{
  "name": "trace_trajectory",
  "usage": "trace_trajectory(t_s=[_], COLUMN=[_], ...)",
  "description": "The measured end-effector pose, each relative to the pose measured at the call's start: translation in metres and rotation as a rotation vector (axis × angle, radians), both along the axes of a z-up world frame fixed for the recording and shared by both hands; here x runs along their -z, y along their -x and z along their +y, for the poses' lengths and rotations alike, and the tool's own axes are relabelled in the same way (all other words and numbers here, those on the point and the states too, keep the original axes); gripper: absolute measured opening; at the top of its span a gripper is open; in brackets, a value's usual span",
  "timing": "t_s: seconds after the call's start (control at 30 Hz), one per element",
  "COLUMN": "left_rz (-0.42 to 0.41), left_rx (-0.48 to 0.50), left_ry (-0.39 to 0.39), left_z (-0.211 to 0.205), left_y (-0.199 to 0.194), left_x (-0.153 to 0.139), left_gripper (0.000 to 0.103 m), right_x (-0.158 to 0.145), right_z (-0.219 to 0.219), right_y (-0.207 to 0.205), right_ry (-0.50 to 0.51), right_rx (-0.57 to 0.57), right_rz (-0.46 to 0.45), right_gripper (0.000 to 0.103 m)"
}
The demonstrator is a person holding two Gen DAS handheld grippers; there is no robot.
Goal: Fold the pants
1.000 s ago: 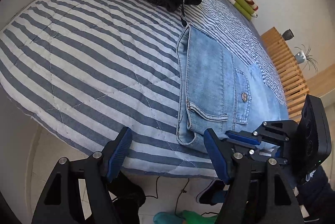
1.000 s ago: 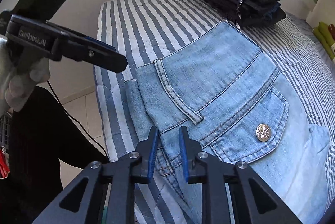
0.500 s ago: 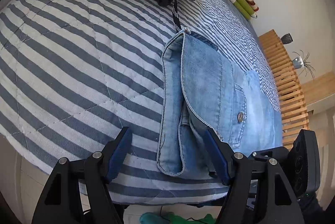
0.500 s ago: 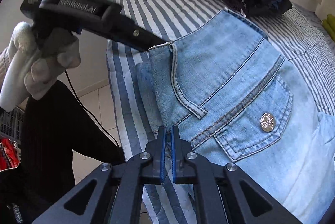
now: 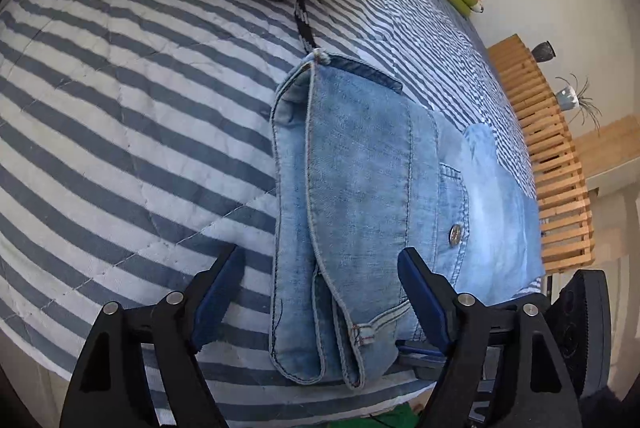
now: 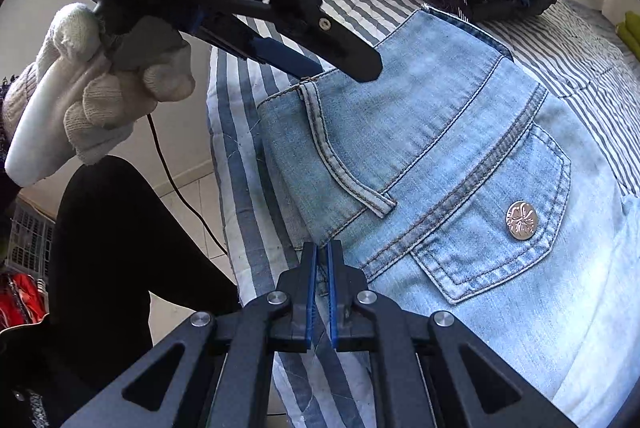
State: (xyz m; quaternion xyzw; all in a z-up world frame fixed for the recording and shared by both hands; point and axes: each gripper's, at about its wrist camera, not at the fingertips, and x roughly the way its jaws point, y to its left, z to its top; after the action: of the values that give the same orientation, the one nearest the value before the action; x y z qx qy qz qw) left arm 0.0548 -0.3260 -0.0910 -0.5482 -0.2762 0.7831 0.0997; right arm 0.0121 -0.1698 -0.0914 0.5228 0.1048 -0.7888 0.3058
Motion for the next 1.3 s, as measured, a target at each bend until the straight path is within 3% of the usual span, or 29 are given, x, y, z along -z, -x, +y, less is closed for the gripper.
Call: trace_trajectory(t_s=[0.07,0.13,0.37,0.4,0.47,0.53,0.67,0.73,0.8,0.83,0.93,1.13,1.23,1.3], left_rz=[0.007,-0.013,0.009,0.011,0.015,0.02,0.04,0.057,0.077,0.092,0.147,0.202,0.202,0.138], left_rx=[0.007,0.032,0.006,0.001,-0.005,-0.004,-0.001,0.005,0.014,0.015,0.006,-0.022,-0.063,-0.09], left_ry=[0.013,0.013,-0.013,-0.011,-0.005,-0.001,-0.01,-0.004,0.001,0.007,0.015,0.051,0.086,0.126], left_z=[0.007,0.016,0.017,0.018,0.02,0.023,0.022,0.024,0.024,0.022,0.02,-0.009,-0.04,-0.054], left_y=[0.006,0.011,0.0,0.0,0.002,0.004,0.006,0.006,0.007,0.007,0.011,0.007,-0.005,-0.006], left_x=[0.001,0.006,0.005,0.003,-0.001,-0.005,-0.015,-0.021,-0.028,-0.033,-0.051,-0.083,-0.08,-0.059], left_gripper=[0.077,0.036,0.021,0.02,0.019,0.018,0.016,0.016,0.015,0.015,0.015,0.014,0.014,0.016], right_x=[0.0,0.0,-0.004,-0.006,-0.008,-0.007,0.006,0.006,-0.004,-0.009,-0.026,-0.051,-0.055,-0.05], right_z=[0.001,0.002,0.014,0.015,0.008,-0.004,-0.017,-0.018,-0.014,-0.01,-0.001,-0.03,-0.045,-0.058], right_y=[0.0,0.0,-0.009,-0.013,-0.024,-0.036,-0.042,-0.037,-0.031,-0.03,-0.021,-0.006,0.001,0.002], right_ry=[0.003,0.01,0.018,0.009,-0.038,-0.096,-0.217,-0.179,-0.154,-0.159,-0.085,-0.064,-0.024,-0.008], right_rx=[0.002,0.008,0.065,0.073,0.065,0.024,0.022,0.065,0.123,0.154,0.202,0.212,0.2,0.179], right_rz=[-0.001,-0.002,0.024,0.04,0.098,0.172,0.239,0.225,0.218,0.224,0.2,0.26,0.268,0.273], right_gripper=[0.005,0.005,0.009,0.013,0.049,0.057,0.056,0.052,0.034,0.015,0.011,0.011,0.01,0.01])
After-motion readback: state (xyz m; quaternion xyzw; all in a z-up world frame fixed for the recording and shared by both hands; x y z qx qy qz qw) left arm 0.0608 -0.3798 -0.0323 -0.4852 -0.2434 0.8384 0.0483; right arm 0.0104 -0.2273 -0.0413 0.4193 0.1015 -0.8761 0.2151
